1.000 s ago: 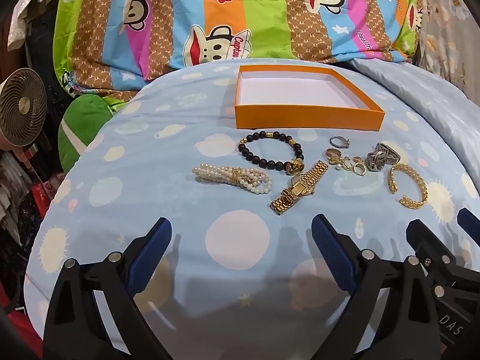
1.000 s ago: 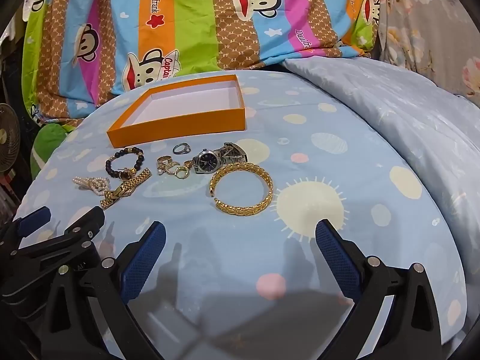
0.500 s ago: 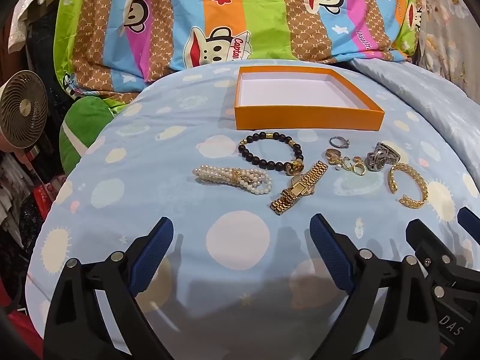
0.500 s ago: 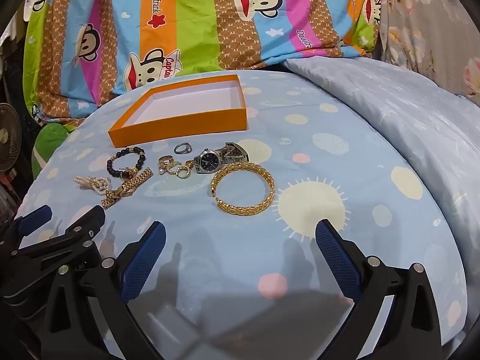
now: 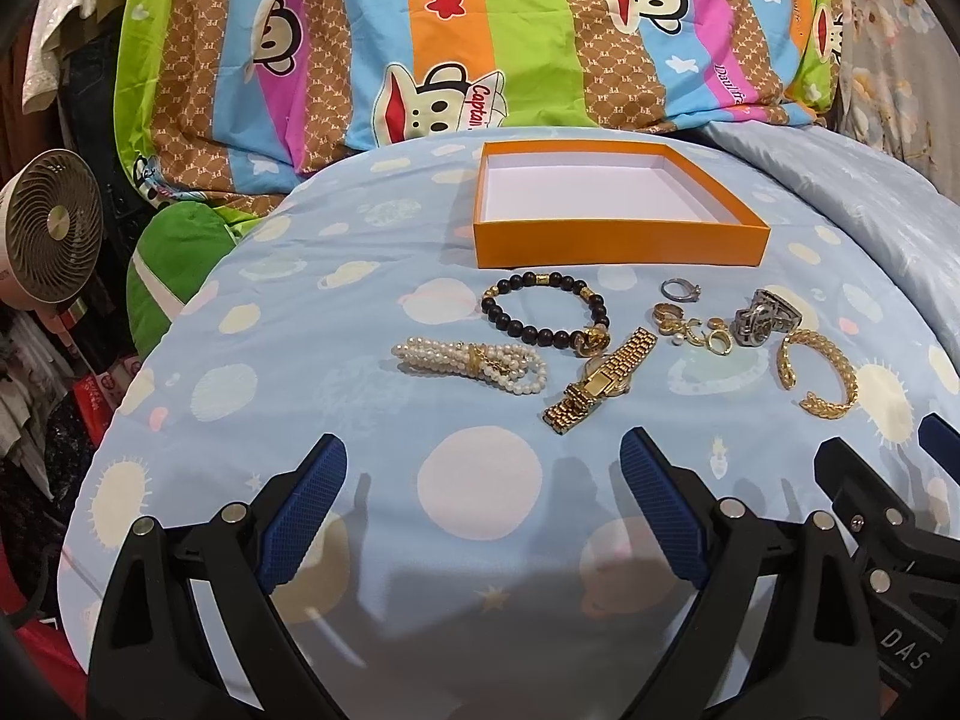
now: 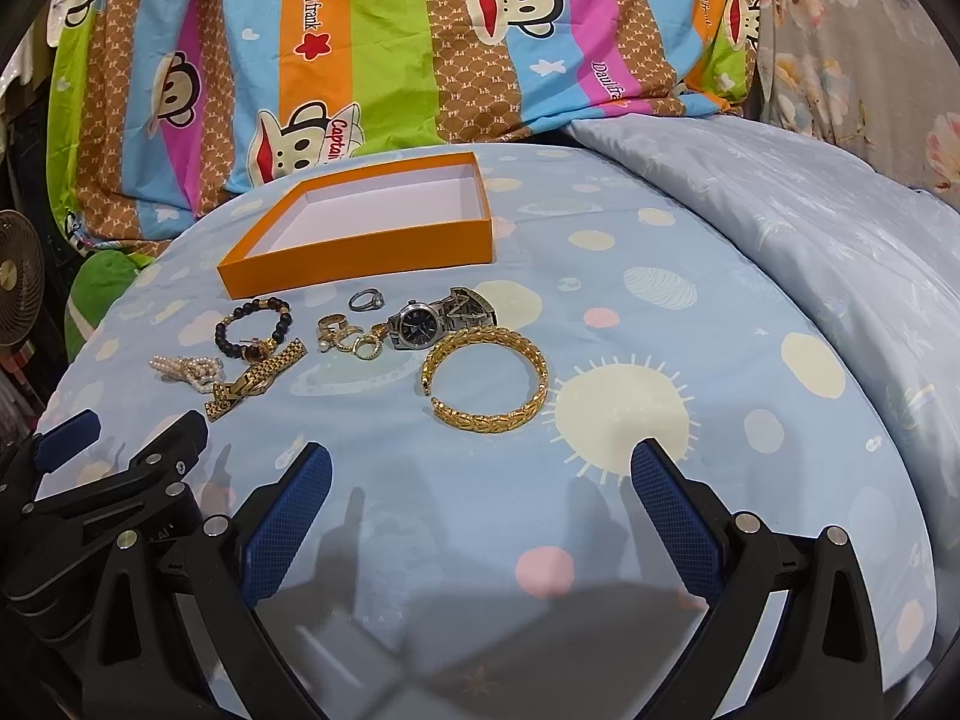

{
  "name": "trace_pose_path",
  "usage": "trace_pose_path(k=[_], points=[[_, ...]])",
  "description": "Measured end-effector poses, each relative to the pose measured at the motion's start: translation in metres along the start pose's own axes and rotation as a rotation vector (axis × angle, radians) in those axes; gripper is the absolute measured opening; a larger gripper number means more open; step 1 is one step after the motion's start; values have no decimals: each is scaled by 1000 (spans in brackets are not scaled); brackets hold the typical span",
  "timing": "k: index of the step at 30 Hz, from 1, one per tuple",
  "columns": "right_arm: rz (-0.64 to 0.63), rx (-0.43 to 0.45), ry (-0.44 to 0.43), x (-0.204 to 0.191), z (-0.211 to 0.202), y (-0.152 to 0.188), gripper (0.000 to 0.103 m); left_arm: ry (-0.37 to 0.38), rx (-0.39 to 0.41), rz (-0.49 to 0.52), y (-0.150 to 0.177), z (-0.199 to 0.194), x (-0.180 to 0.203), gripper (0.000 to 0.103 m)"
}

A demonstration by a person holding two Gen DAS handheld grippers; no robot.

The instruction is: Organize jewelry

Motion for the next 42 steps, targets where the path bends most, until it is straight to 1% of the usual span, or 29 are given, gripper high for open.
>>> trace_pose_path(k=[20,42], points=[[6,6,1,4,-2,-1,98,4,19,-1,1,-5,1,90],[2,0,3,2,1,0,98,11,-5,-5,1,1,-2,90]])
Point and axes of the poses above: each gripper's, at about its wrist camera, not at the fingertips, and z roughly the way its jaws point, x to its right, y to its underside, the point moved 1 cm from there along z, roughly the way its jaws point, and after that the axes turned 12 degrees about y, right-handed, at the moved point
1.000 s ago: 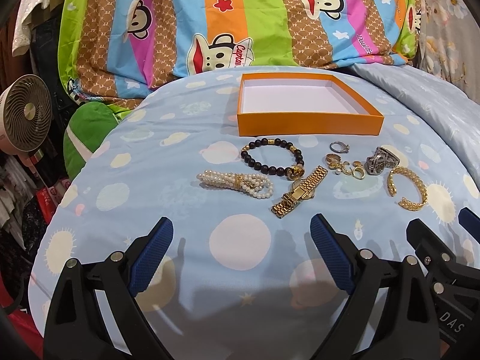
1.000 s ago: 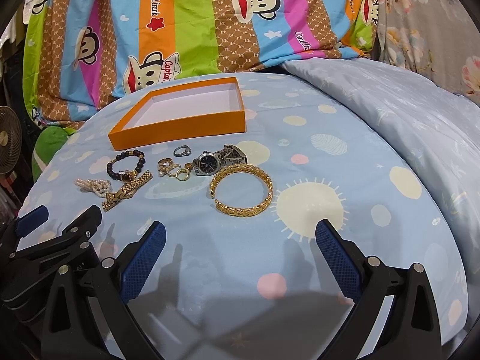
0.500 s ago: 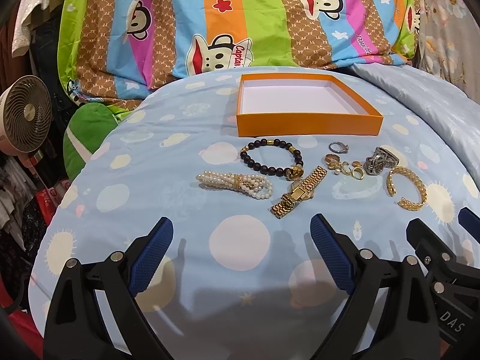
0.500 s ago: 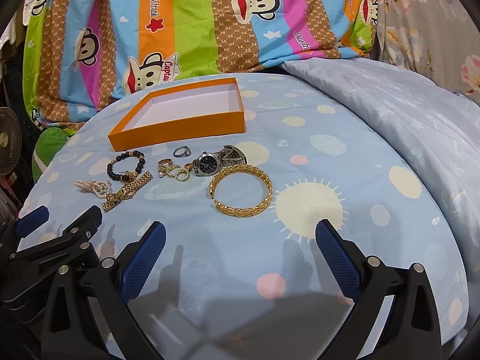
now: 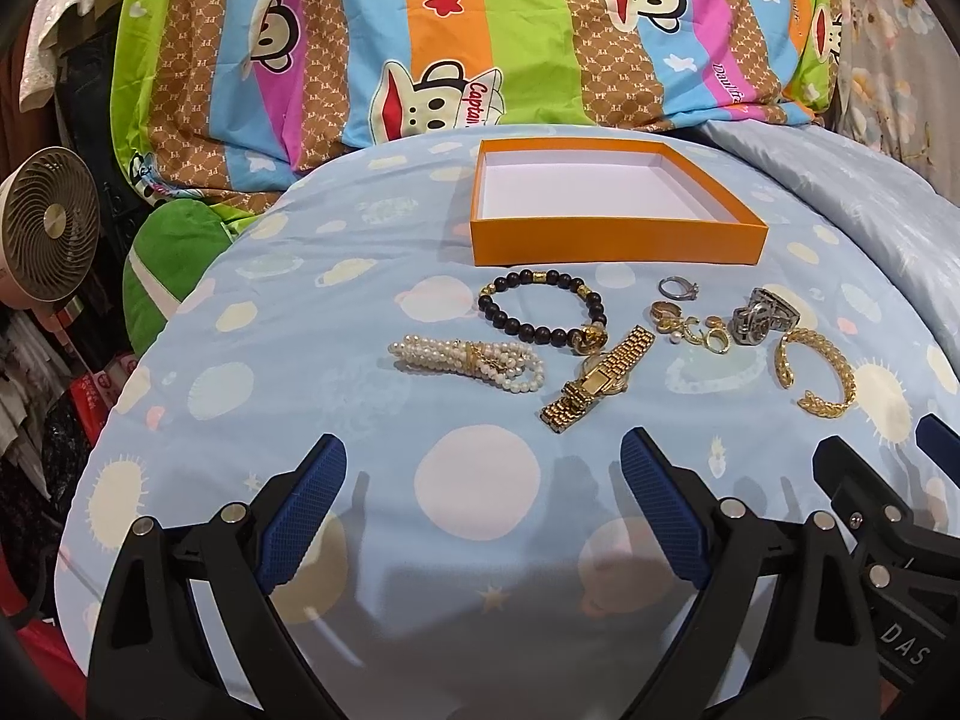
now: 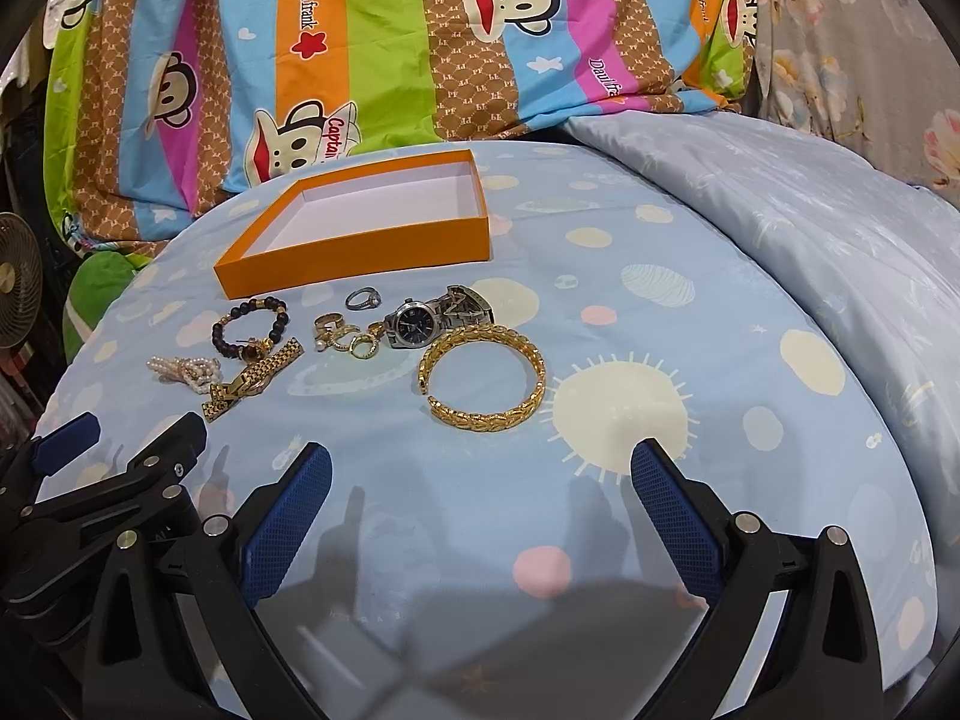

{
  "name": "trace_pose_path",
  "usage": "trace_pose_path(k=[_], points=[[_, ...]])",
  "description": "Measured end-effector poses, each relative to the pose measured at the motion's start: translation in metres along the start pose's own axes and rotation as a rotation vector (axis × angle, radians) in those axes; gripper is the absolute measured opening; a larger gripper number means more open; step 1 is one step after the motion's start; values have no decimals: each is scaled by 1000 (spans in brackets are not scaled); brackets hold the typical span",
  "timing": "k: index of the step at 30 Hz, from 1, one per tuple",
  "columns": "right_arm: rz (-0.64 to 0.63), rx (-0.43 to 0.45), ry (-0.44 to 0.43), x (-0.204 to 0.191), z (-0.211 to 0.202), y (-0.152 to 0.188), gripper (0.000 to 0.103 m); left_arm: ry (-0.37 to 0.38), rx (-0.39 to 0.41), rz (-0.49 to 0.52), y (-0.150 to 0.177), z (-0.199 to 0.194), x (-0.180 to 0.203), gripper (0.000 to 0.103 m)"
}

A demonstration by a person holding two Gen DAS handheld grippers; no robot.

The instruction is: Organize jewelry

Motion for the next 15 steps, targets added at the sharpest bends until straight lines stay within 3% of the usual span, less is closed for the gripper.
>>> trace_pose_path(k=[15], points=[[6,2,-3,1,0,1,98,-2,-5,0,0,0,1,92]])
Point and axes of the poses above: each gripper's, at about its wrist camera, not at the fingertips, and z roughly the way its jaws point, x to its right, y to its underside, the point moved 1 cm from there along z, roughly the way its jaws point, and after that the axes turned 12 degrees about y, right-handed, at the moved point
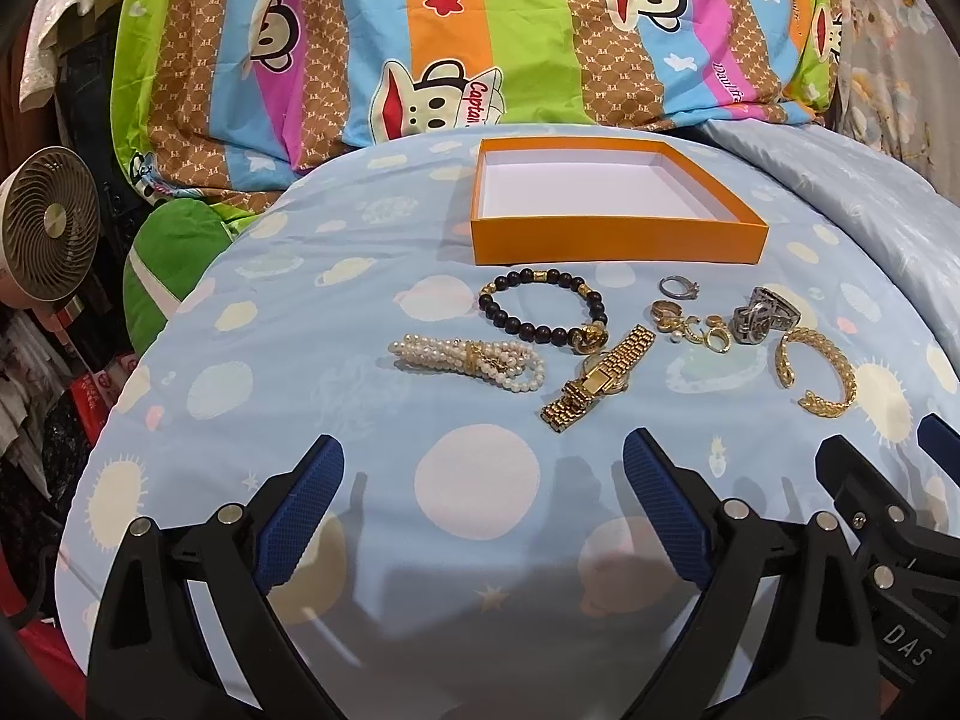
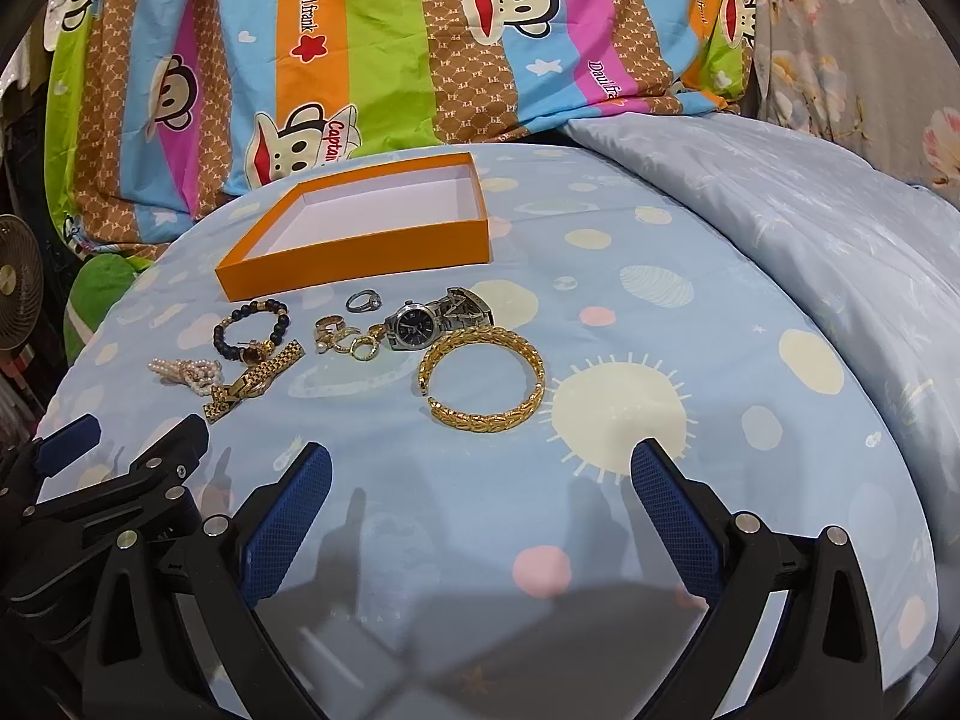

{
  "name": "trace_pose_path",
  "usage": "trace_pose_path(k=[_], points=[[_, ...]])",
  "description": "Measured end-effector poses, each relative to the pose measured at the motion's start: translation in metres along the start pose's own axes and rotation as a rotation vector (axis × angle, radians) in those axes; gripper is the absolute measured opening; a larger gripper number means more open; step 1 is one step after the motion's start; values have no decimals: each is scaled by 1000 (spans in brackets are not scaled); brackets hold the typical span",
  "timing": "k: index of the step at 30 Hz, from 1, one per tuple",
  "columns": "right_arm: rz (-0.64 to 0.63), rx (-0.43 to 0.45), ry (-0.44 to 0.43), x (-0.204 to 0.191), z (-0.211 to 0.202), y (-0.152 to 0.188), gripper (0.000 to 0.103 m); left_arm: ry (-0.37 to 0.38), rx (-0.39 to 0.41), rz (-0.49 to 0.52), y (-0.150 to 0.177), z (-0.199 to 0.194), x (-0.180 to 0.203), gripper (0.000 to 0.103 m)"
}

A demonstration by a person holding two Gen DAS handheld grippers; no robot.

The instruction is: Organize jewelry

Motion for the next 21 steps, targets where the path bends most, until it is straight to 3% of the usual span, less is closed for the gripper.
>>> trace_pose_path(k=[14,21], points=[[17,-27,2,3,2,0,98,27,-10,5,0,3,0,92],[5,-74,-3,2,11,-8,98,51,19,-75,-2,-6,-18,94]])
Point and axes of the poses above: each gripper's, at about its wrist camera, not at the fingertips, and z roughly the way its jaws point, x to its right, y to its underside, the point moved 1 cm from there along z, roughly the way its jaws point, and after that the axes turned 12 degrees about y, right-handed, at the moved point
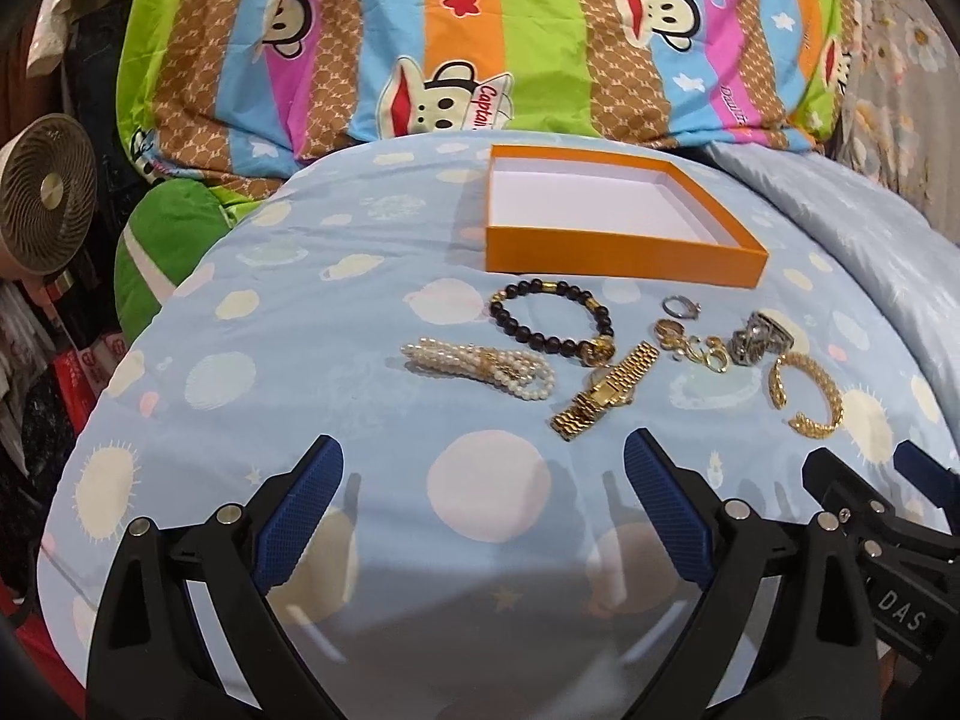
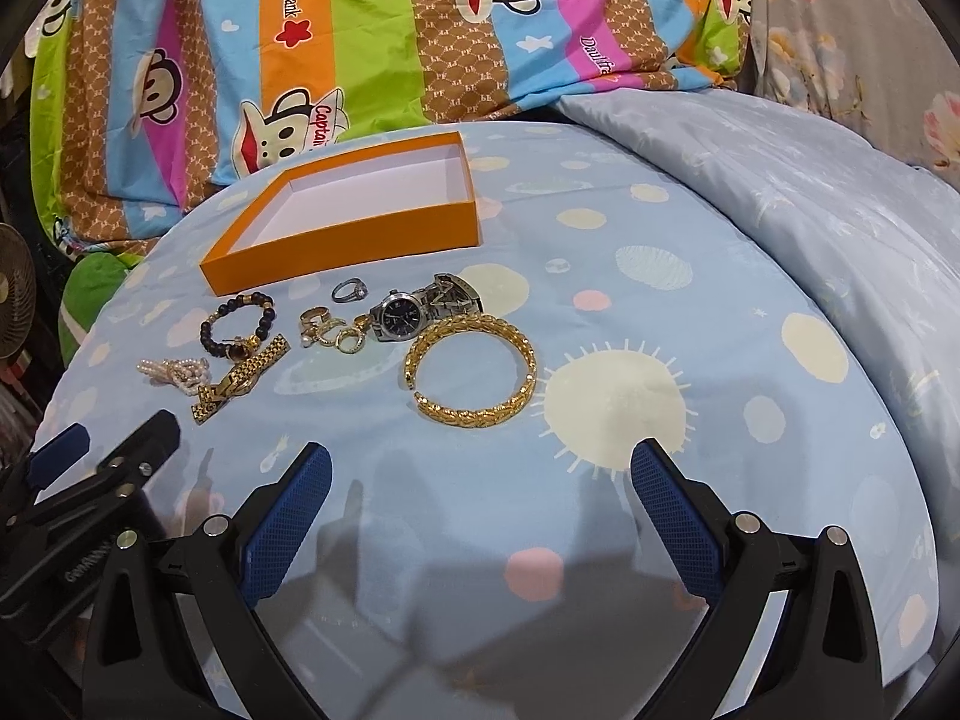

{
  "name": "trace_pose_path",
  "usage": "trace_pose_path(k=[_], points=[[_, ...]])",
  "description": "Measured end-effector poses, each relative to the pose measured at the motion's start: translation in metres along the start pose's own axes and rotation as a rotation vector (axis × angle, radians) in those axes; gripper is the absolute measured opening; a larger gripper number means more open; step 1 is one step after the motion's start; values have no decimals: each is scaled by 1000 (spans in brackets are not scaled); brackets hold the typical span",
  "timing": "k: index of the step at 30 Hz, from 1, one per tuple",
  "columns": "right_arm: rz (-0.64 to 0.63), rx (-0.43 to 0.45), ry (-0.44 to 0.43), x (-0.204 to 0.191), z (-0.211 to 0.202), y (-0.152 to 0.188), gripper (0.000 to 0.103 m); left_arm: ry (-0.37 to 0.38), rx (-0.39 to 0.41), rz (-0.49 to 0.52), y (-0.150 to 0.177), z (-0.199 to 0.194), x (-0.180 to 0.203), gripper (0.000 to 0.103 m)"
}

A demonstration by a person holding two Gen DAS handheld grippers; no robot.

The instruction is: Organize jewelry

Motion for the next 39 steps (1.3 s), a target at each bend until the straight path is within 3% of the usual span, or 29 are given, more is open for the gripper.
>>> trace_pose_path(k=[7,11,15,19,21,34,39], points=[[-31,-22,21,-10,14,-15,93,-17,-26,-13,-7,-1,-23,95],[-32,-54,9,-13,25,-21,82,-19,-19,6,-8,-3,-31,96],[-40,-76,15,-17,32,-23,73,42,-47,-23,-10,4,-38,96],[-50,-72,31,-18,33,-24,64,46,-47,-35,-14,8,-43,96],[-49,-68,38,-18,33,-25,55,55,-54,-47,-17,11,-46,96],[-16,-64,6,-10,31,-25,54,74,-128,-169,-42,54,-50,96],[-20,-64,8,-11,32,-25,55,26,-138,-130,-45,62,-40,90]])
Point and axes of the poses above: each gripper's, at about its wrist camera, not at the fingertips, and z roughly the way its jaws point, x to its right, y to its underside, the point moved 1 cm from there along z, roughly the way its jaws point, and after that the axes turned 12 degrees about y, right-handed, at the moved point
